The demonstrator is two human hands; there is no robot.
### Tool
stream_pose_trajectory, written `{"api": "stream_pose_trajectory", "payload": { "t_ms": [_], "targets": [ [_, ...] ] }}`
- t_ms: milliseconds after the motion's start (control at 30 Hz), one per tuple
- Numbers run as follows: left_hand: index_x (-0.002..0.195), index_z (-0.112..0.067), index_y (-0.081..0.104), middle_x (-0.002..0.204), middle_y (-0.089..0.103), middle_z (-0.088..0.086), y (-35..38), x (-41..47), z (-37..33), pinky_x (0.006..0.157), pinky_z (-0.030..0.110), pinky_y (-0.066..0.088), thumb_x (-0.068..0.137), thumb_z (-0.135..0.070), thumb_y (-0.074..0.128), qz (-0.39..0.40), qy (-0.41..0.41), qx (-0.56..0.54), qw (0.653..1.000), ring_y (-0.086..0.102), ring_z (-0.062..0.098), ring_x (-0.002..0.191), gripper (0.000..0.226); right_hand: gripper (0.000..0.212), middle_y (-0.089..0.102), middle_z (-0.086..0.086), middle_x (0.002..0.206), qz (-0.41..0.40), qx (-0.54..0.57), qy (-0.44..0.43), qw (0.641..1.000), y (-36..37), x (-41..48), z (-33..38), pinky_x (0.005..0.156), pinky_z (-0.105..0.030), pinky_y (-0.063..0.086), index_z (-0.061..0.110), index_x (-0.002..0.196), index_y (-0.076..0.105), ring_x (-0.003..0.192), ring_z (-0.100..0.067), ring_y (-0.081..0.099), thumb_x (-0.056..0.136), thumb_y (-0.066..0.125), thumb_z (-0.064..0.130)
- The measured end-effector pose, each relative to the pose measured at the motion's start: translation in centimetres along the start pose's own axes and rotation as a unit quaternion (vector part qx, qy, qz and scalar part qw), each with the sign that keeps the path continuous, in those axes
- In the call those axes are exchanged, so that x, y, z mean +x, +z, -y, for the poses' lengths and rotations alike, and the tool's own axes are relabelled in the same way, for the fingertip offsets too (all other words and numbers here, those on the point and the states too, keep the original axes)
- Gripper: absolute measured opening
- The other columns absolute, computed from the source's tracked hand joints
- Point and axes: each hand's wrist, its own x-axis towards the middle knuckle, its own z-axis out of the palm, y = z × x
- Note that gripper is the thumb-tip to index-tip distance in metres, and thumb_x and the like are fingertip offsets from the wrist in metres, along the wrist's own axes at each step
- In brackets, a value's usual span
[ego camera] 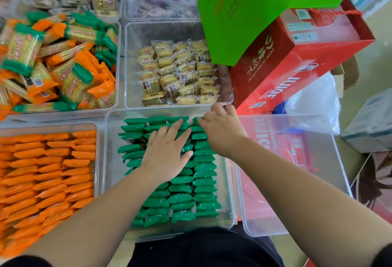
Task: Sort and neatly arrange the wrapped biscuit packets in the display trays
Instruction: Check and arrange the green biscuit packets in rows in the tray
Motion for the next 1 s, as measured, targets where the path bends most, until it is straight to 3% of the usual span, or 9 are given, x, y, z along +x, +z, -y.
{"api": "stream_pose_trajectory", "payload": {
  "t_ms": [100,200,267,433,500,600,700,867,1000],
  "targets": [
    [0.15,-0.028,0.041,0.159,0.03,0.005,0.2,-2.8,1.2,0.108,0.049,0.035,0.095,-0.057,0.05,-0.039,-0.02,-0.032,0.999,0.035,0.03,0.134,0.063,0.041,0.061,0.002,0.126,-0.056,0.08,0.036,0.995,0.7,-2.1,0.6,0.097,-0.047,0.033,0.025,0.129,0.062,0.124,-0.03,0.042,0.088,0.06,0.027],
    [0.139,-0.022,0.056,0.147,0.048,0.01,1.5,-6.5,2.4,0.102,0.053,0.043,0.085,-0.052,0.068,-0.043,-0.049,-0.065,0.996,0.044,0.034,0.125,0.063,0.029,0.068,0.003,0.104,-0.155,0.144,0.042,0.977,1.8,-5.2,2.0,0.087,-0.044,0.042,0.025,0.103,0.076,0.107,-0.028,0.054,0.076,0.078,0.033],
    [0.136,-0.02,0.059,0.144,0.05,0.012,2.5,-9.1,2.8,0.101,0.054,0.045,0.081,-0.052,0.072,-0.025,-0.063,-0.069,0.995,0.047,0.036,0.124,0.065,0.023,0.069,0.007,0.09,-0.164,0.195,-0.011,0.967,2.8,-7.3,3.4,0.082,-0.043,0.046,0.027,0.091,0.078,0.097,-0.025,0.057,0.072,0.083,0.038],
    [0.131,-0.018,0.064,0.142,0.052,0.017,4.5,-14.3,3.2,0.099,0.055,0.048,0.077,-0.057,0.061,0.005,-0.073,-0.067,0.995,0.053,0.04,0.122,0.067,0.014,0.071,0.012,0.077,-0.06,0.262,-0.155,0.951,4.3,-10.6,7.5,0.072,-0.038,0.053,0.031,0.081,0.078,0.082,-0.02,0.06,0.072,0.079,0.041],
    [0.136,-0.022,0.061,0.151,0.046,0.015,4.9,-15.4,3.4,0.103,0.054,0.046,0.079,-0.061,0.056,0.022,-0.075,-0.057,0.995,0.05,0.039,0.129,0.069,0.018,0.075,0.007,0.089,0.013,0.256,-0.159,0.953,4.5,-10.8,8.7,0.082,-0.04,0.05,0.03,0.094,0.079,0.093,-0.022,0.058,0.08,0.073,0.04],
    [0.149,-0.029,0.046,0.164,0.023,0.009,5.1,-15.9,3.5,0.117,0.05,0.031,0.09,-0.062,0.052,0.03,-0.065,-0.066,0.995,0.032,0.035,0.145,0.068,0.034,0.073,0.004,0.11,0.09,0.198,-0.133,0.967,4.6,-10.6,10.0,0.092,-0.038,0.042,0.03,0.117,0.073,0.107,-0.023,0.051,0.089,0.064,0.047],
    [0.153,-0.031,0.037,0.167,0.013,0.007,5.2,-15.8,3.5,0.121,0.046,0.021,0.093,-0.063,0.048,0.021,-0.058,-0.064,0.996,0.023,0.031,0.15,0.069,0.037,0.07,0.004,0.115,0.106,0.161,-0.111,0.975,4.4,-10.3,10.7,0.091,-0.037,0.037,0.03,0.122,0.071,0.11,-0.023,0.048,0.092,0.061,0.048],
    [0.152,-0.03,0.04,0.166,0.018,0.008,5.2,-16.1,3.2,0.12,0.046,0.022,0.095,-0.06,0.043,0.008,-0.057,-0.065,0.996,0.026,0.031,0.149,0.065,0.03,0.069,0.004,0.105,0.099,0.082,-0.106,0.986,3.6,-10.4,11.9,0.082,-0.037,0.032,0.029,0.112,0.075,0.105,-0.023,0.047,0.094,0.055,0.04],
    [0.152,-0.029,0.04,0.166,0.019,0.009,5.0,-16.2,3.2,0.119,0.046,0.024,0.095,-0.059,0.044,0.003,-0.053,-0.064,0.997,0.027,0.031,0.148,0.064,0.025,0.07,0.007,0.097,0.081,0.08,-0.094,0.989,3.8,-10.6,12.2,0.075,-0.035,0.026,0.028,0.101,0.076,0.098,-0.022,0.047,0.096,0.052,0.031]
  ]
}}
